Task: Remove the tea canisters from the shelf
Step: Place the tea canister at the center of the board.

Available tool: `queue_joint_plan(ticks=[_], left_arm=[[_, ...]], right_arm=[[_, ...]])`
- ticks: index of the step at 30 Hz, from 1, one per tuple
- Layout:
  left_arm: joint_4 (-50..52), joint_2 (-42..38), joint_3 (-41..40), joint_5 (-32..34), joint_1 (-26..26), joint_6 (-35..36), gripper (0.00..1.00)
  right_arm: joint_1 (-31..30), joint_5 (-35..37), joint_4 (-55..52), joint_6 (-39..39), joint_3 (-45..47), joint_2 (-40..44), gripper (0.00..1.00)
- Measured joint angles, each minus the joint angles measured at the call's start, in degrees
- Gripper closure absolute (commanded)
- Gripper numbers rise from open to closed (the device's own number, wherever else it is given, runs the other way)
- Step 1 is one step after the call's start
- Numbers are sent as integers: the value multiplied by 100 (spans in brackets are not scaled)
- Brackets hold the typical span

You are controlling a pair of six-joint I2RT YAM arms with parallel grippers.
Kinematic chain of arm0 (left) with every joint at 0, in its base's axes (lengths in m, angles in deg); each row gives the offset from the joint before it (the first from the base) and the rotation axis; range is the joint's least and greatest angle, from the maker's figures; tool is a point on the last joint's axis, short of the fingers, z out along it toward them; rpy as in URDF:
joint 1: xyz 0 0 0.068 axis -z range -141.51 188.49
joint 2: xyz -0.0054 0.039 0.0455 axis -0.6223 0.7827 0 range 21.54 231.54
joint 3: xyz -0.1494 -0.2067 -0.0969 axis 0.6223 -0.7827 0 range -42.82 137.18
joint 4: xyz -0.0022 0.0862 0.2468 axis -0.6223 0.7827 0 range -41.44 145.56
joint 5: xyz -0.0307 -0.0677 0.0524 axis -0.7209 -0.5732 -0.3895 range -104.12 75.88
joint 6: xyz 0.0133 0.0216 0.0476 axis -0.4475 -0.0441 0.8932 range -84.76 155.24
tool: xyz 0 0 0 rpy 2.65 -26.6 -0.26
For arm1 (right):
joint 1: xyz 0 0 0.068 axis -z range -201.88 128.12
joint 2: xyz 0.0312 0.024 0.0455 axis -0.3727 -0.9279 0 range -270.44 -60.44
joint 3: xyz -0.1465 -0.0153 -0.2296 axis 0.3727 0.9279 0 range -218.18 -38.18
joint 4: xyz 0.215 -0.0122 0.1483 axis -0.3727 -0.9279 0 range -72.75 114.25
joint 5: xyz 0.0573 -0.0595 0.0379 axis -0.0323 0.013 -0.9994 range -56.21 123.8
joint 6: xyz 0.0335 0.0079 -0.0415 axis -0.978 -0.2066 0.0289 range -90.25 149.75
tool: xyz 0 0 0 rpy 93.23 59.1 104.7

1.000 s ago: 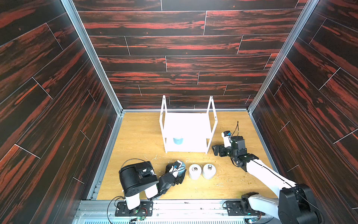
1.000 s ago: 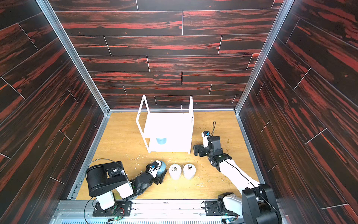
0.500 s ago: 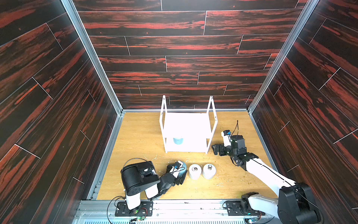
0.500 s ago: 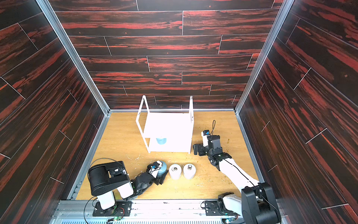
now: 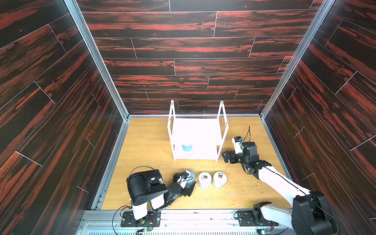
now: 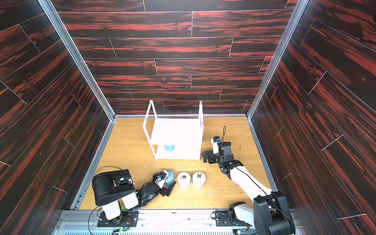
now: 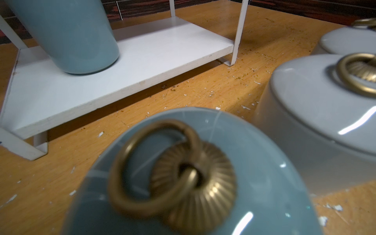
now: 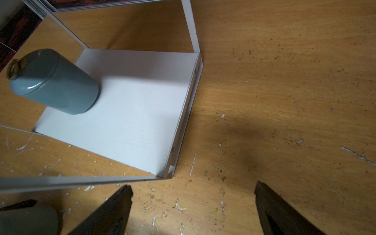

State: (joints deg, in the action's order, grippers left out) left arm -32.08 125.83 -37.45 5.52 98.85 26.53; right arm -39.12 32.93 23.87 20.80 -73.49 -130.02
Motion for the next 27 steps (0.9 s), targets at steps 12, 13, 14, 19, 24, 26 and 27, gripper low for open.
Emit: queue_joint_plan(ticks=[12,13,14,19,24,26,27], left_arm=[[-2,-608,-192,4,0,-31,3],[-2,-658,-221,0,0,-35,3],[-2,-695,-249,-4,0,-37,3],[2,-726,-313,-85,0,-76,3],[2,-739,-348,-225,0,-85,3],[4,-796,-367,-291,0,-96,2],[11,-844,-380,-323,0,-105,2]], right_arm=[[0,-4,-4,2,-35,-61,2],[2,-4,-2,2,-50,-61,2],[0,-4,-2,4,-68,-61,2],[2,-7,-2,4,-96,-61,2],[0,-4,-2,4,-96,-61,2],[0,-4,-2,4,-96,-61,2],[0,-4,-2,4,-96,-61,2]])
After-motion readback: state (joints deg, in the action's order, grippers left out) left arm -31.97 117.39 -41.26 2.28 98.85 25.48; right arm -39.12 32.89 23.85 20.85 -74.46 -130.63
